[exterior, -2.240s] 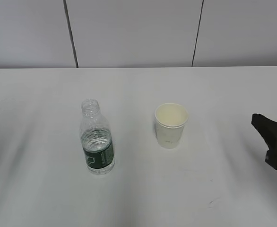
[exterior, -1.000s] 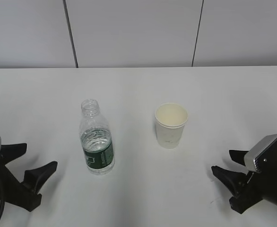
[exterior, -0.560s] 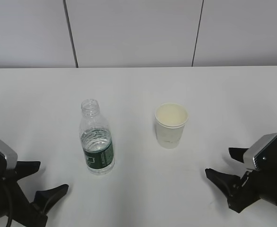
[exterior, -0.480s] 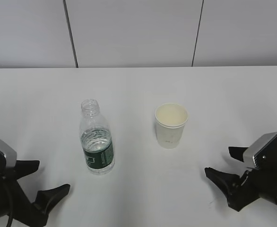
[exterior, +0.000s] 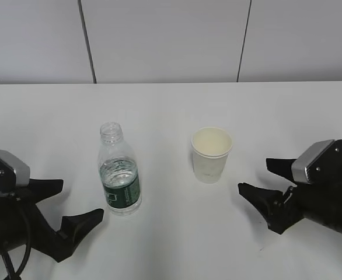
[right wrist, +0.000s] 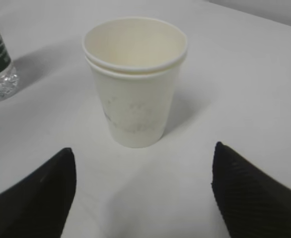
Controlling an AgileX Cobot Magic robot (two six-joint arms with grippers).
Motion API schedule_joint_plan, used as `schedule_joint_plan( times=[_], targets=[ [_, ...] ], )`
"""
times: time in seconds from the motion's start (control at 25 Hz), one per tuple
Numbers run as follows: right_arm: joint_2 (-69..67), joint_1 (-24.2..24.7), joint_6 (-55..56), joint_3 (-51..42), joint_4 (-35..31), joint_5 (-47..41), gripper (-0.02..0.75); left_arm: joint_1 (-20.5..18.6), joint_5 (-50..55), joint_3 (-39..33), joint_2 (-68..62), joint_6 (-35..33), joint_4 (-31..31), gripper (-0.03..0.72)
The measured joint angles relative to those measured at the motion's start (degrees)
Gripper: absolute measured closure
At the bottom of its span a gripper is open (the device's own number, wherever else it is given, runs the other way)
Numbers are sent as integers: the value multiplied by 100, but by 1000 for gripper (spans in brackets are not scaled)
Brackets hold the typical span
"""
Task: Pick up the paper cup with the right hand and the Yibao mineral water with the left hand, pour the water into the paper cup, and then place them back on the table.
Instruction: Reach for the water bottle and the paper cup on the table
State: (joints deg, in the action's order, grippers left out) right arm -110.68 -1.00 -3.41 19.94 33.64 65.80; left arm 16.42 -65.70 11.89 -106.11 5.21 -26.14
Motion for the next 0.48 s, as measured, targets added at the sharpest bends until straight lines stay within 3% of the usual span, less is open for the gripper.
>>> schedule_joint_plan(
  times=[0.48],
  targets=[
    [-493, 0, 281, 477, 175, 10, 91, 0, 19, 513, -196, 487, -538, 1]
  ],
)
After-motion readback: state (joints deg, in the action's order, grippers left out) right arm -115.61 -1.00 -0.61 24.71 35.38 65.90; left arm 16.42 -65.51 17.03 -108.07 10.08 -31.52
